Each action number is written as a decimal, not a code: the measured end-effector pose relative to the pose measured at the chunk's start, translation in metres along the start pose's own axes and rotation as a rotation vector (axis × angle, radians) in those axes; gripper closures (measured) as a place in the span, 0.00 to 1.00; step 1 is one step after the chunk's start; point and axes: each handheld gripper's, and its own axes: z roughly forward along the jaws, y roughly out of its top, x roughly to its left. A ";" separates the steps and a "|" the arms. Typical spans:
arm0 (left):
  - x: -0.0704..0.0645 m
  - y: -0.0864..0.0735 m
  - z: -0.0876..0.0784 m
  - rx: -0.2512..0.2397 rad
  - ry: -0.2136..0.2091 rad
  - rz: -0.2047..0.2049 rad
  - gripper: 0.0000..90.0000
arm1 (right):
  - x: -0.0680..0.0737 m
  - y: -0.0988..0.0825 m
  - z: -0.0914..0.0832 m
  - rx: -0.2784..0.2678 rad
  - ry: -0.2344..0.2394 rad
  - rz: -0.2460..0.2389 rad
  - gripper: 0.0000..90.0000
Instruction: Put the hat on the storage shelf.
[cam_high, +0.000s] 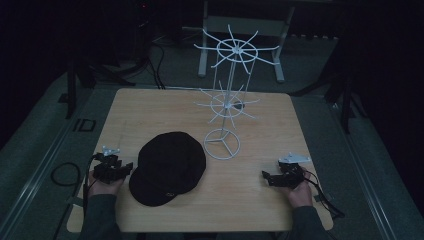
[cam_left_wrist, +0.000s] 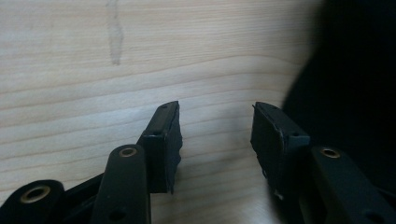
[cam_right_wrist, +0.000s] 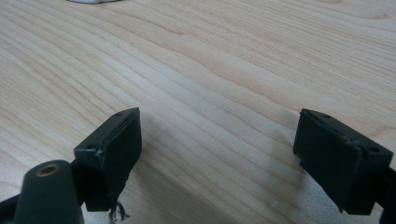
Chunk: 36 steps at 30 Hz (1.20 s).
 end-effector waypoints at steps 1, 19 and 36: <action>0.000 0.000 0.000 0.000 0.000 0.000 0.58 | 0.000 0.000 0.000 0.000 0.000 0.000 0.17; -0.010 0.044 -0.031 -0.050 -0.092 -0.007 0.54 | 0.002 -0.001 -0.001 -0.001 -0.008 0.007 0.17; -0.039 0.060 -0.001 0.040 -0.098 0.062 0.50 | 0.002 -0.001 -0.001 -0.002 -0.010 0.010 0.17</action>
